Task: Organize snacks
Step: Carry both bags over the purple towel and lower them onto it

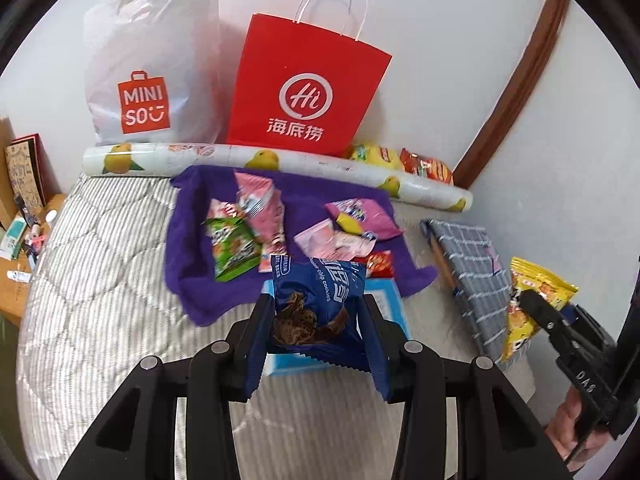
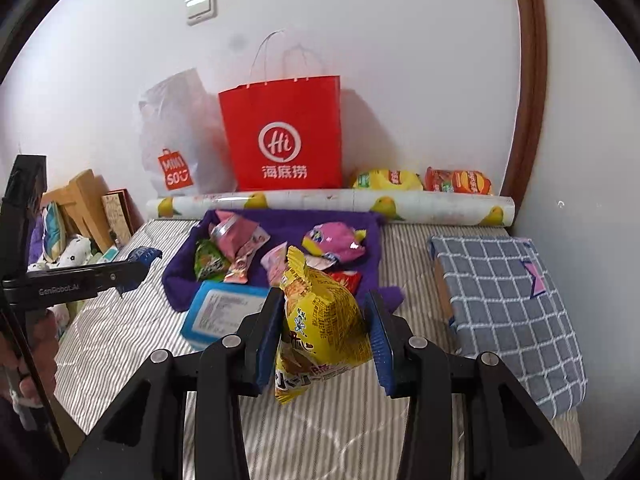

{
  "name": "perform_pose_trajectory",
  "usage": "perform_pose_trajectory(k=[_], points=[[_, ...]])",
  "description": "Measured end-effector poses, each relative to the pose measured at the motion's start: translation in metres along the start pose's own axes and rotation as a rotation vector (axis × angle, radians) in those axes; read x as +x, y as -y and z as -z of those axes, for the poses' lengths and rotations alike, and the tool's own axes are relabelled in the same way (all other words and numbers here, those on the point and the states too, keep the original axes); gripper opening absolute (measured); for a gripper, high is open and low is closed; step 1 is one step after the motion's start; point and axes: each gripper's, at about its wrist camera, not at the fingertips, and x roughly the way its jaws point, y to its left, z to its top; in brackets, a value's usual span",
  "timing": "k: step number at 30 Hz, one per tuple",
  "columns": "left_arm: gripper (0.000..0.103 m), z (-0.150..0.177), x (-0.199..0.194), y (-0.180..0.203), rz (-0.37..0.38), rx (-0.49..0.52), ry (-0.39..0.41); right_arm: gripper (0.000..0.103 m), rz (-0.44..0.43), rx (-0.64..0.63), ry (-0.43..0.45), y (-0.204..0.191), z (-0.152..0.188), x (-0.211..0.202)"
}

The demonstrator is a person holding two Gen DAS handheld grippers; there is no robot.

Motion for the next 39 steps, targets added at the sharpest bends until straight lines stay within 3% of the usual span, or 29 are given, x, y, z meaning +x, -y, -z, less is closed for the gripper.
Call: perform_pose_trajectory(k=[17,25,39], points=[[0.041,-0.032,0.033,0.013,-0.062,-0.104,0.002,0.041,-0.118,-0.023,-0.056,0.021,-0.047,0.067],[0.041,-0.037,0.018,0.0,-0.077,-0.086,0.015,0.04,-0.143,-0.011,-0.079,0.002,-0.056,0.084],[0.041,-0.052,0.011,-0.048,0.035,0.054,-0.026,0.04,0.011,0.141,-0.079,-0.035,-0.05,0.066]])
